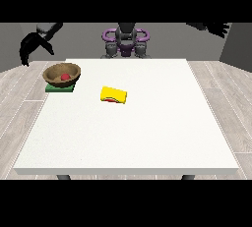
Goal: Pick the cup and pour the ball into the bowl, then pick the bowl and place it on the pad
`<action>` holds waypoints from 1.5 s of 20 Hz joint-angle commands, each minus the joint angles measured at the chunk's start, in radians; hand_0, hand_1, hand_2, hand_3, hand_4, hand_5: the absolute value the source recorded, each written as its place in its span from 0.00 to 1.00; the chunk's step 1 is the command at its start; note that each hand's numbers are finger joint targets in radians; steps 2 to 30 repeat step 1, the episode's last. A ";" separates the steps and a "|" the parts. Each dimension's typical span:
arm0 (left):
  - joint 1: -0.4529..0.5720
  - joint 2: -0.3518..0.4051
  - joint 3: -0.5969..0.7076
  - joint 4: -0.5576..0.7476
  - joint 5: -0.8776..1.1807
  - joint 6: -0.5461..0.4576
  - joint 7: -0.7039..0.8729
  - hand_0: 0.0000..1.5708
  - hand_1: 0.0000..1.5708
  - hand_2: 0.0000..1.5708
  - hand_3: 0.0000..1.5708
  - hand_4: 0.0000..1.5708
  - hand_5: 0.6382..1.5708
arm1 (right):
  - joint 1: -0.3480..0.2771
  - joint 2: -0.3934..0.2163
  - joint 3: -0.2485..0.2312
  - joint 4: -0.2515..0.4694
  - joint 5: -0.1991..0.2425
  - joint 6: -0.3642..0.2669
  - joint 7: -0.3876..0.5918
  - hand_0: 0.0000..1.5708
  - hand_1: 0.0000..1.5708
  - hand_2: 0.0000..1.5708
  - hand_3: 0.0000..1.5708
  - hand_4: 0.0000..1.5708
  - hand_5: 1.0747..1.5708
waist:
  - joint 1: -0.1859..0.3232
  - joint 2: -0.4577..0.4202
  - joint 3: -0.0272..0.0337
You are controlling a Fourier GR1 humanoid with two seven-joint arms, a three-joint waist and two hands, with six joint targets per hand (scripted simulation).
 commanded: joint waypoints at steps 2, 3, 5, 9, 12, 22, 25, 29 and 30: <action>0.051 -0.037 -0.034 0.043 -0.034 0.026 0.042 0.00 0.00 0.00 0.00 0.57 0.99 | -0.039 0.067 0.034 -0.076 -0.025 0.079 0.031 0.00 0.00 0.00 0.00 0.30 0.72 | -0.060 -0.156 -0.0022; 0.051 -0.037 -0.034 0.043 -0.034 0.026 0.042 0.00 0.00 0.00 0.00 0.57 0.99 | -0.039 0.067 0.034 -0.076 -0.025 0.079 0.031 0.00 0.00 0.00 0.00 0.30 0.72 | -0.060 -0.156 -0.0022; 0.051 -0.037 -0.034 0.043 -0.034 0.026 0.042 0.00 0.00 0.00 0.00 0.57 0.99 | -0.039 0.067 0.034 -0.076 -0.025 0.079 0.031 0.00 0.00 0.00 0.00 0.30 0.72 | -0.060 -0.156 -0.0022; 0.051 -0.037 -0.034 0.043 -0.034 0.026 0.042 0.00 0.00 0.00 0.00 0.57 0.99 | -0.039 0.067 0.034 -0.076 -0.025 0.079 0.031 0.00 0.00 0.00 0.00 0.30 0.72 | -0.060 -0.156 -0.0022; 0.051 -0.037 -0.034 0.043 -0.034 0.026 0.042 0.00 0.00 0.00 0.00 0.57 0.99 | -0.039 0.067 0.034 -0.076 -0.025 0.079 0.031 0.00 0.00 0.00 0.00 0.30 0.72 | -0.060 -0.156 -0.0022; 0.051 -0.037 -0.034 0.043 -0.034 0.026 0.042 0.00 0.00 0.00 0.00 0.57 0.99 | -0.039 0.067 0.034 -0.076 -0.025 0.079 0.031 0.00 0.00 0.00 0.00 0.30 0.72 | -0.060 -0.156 -0.0022; 0.051 -0.037 -0.034 0.043 -0.034 0.026 0.042 0.00 0.00 0.00 0.00 0.57 0.99 | -0.039 0.067 0.034 -0.076 -0.025 0.079 0.031 0.00 0.00 0.00 0.00 0.30 0.72 | -0.060 -0.156 -0.0022; 0.051 -0.037 -0.034 0.043 -0.034 0.026 0.042 0.00 0.00 0.00 0.00 0.57 0.99 | -0.039 0.067 0.034 -0.076 -0.025 0.079 0.031 0.00 0.00 0.00 0.00 0.30 0.72 | -0.060 -0.156 -0.0022; 0.051 -0.037 -0.034 0.043 -0.034 0.026 0.042 0.00 0.00 0.00 0.00 0.57 0.99 | -0.039 0.067 0.034 -0.076 -0.025 0.079 0.031 0.00 0.00 0.00 0.00 0.30 0.72 | -0.060 -0.156 -0.0022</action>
